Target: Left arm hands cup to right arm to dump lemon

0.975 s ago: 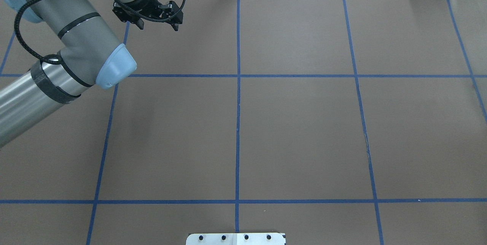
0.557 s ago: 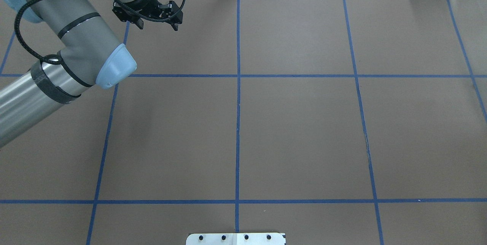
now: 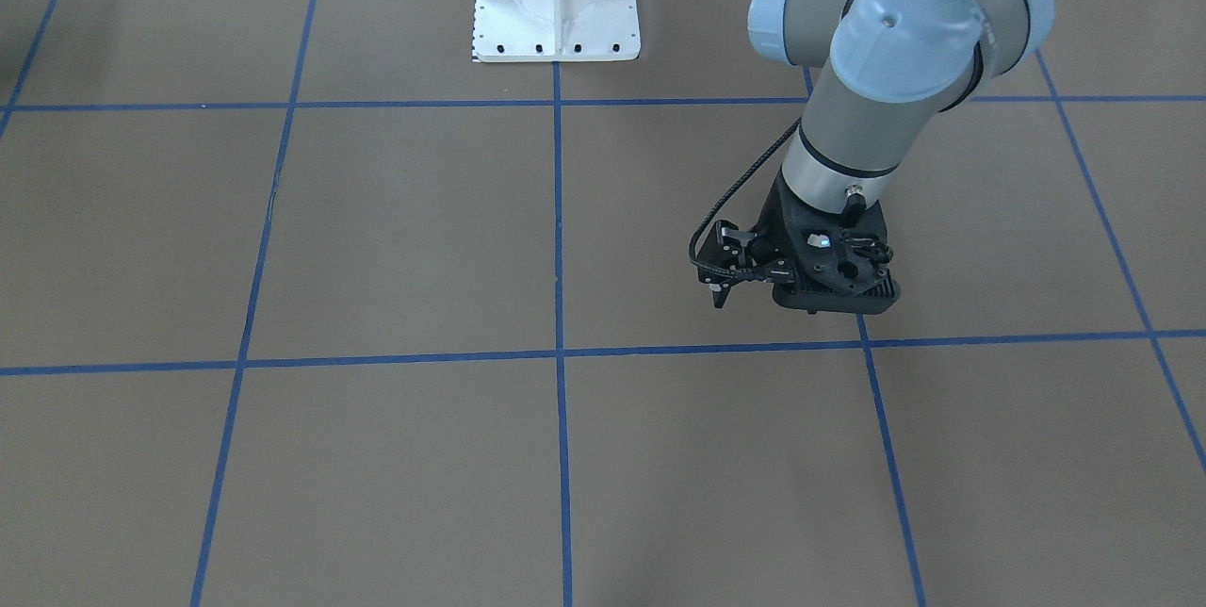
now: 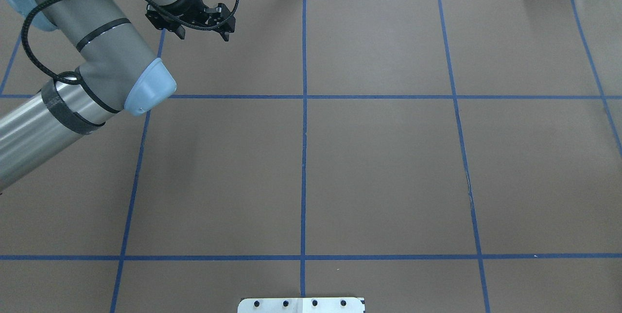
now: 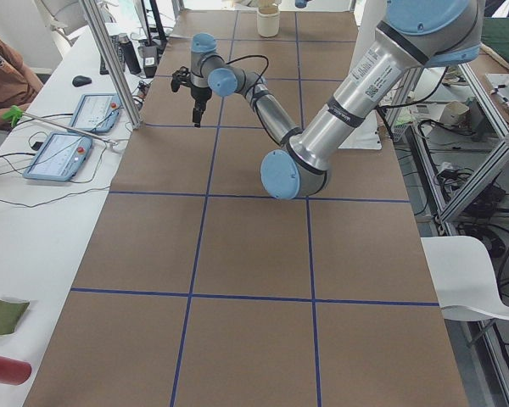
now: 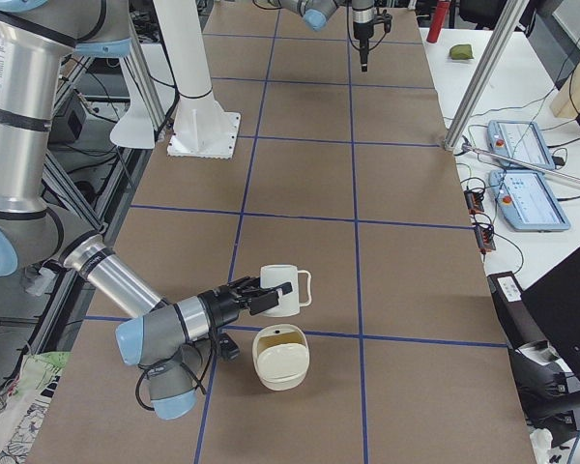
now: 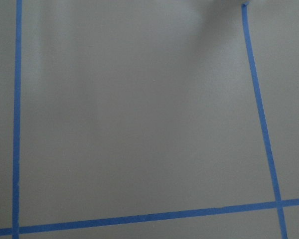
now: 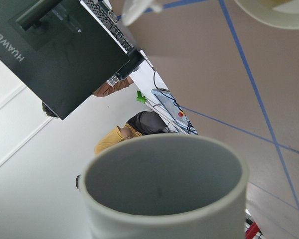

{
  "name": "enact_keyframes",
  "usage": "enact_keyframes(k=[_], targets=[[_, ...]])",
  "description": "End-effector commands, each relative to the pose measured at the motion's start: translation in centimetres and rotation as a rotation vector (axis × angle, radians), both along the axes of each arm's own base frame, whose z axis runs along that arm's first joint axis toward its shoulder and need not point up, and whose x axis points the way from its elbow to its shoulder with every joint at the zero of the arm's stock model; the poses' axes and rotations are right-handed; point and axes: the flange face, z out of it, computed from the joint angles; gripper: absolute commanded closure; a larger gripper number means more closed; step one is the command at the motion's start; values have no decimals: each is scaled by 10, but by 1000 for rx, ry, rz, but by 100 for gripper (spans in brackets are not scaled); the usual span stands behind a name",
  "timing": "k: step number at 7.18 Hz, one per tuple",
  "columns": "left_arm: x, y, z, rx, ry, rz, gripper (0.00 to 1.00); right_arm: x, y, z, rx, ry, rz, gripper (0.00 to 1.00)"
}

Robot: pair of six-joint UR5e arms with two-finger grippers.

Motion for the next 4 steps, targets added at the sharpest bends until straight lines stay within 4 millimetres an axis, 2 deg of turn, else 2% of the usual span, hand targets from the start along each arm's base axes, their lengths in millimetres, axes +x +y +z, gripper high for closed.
enact_keyframes(k=[1,4], targets=[[1,0,-1,0,2,2,0,0,-1,-2,111,167,44,80],[1,0,-1,0,2,2,0,-3,0,-2,301,468,103,80]])
